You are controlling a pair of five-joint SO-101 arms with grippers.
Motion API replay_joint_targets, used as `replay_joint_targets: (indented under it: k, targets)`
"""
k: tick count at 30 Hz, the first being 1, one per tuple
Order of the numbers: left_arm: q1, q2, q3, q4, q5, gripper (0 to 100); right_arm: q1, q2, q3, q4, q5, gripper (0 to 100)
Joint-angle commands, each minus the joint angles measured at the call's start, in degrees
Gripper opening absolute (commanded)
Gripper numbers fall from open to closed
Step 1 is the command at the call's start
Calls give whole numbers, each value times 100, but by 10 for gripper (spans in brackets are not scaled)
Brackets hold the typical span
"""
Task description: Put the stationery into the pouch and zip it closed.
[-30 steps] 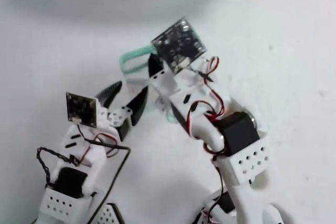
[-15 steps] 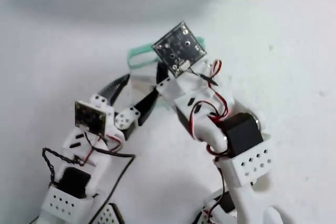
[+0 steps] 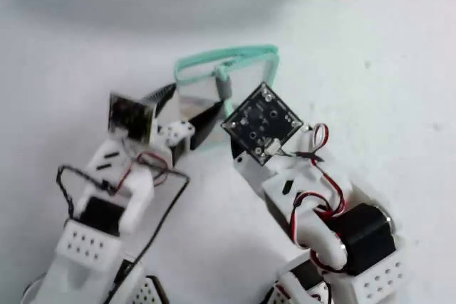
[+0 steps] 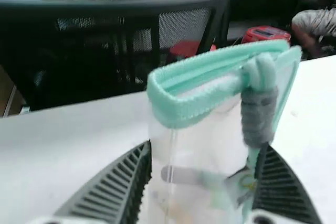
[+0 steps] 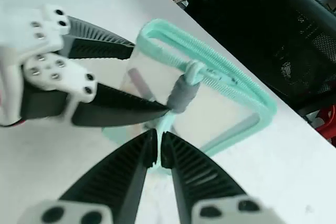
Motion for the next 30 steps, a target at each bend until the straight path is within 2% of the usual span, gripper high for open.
replay_joint_targets:
  k: [1,7,15,17,19,22,30]
  targets:
    - [-207,409,-396,18,-53,310,31,-57,-18,-40,26,23]
    - [-145,-13,26,9,-79,310,31,-13,79,-409,18,25]
    - [303,-989,659,18,-97,309,-4,-13,607,-1288,-18,26]
    - [426,-1147,782,105,-220,307,-4,-4,651,-1411,-378,53]
    - [558,-1297,835,343,-466,307,-4,-4,747,-1437,-738,127]
    - [611,-1499,853,545,-492,306,-4,-22,1011,-1402,-914,210]
    - [611,-1648,862,835,-492,306,40,-57,1749,-2018,-914,204]
